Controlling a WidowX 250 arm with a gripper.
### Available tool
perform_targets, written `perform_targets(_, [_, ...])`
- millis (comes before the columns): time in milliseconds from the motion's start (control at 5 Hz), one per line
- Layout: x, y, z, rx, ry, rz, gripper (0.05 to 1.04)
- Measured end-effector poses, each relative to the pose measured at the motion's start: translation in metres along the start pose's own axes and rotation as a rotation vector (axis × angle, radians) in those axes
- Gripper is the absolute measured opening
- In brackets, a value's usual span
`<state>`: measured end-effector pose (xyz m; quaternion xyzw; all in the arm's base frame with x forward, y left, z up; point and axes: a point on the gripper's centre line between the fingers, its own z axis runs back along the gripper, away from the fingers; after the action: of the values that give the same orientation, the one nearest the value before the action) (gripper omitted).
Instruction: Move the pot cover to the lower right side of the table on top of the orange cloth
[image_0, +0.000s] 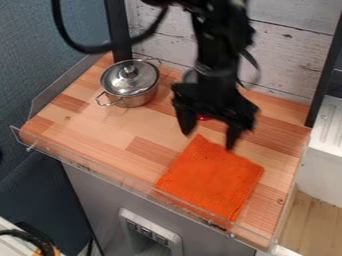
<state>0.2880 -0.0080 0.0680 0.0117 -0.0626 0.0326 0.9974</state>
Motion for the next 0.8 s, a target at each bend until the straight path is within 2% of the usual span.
perform_targets(400, [0.05,0.083,0.0,0.02,-0.014,0.071,0.999])
perform_targets(600, [0.07,0.118,-0.007,0.005,-0.004,0.122,0.999])
perform_targets(800, [0.082,0.136,-0.002,0.033,-0.014,0.139,0.999])
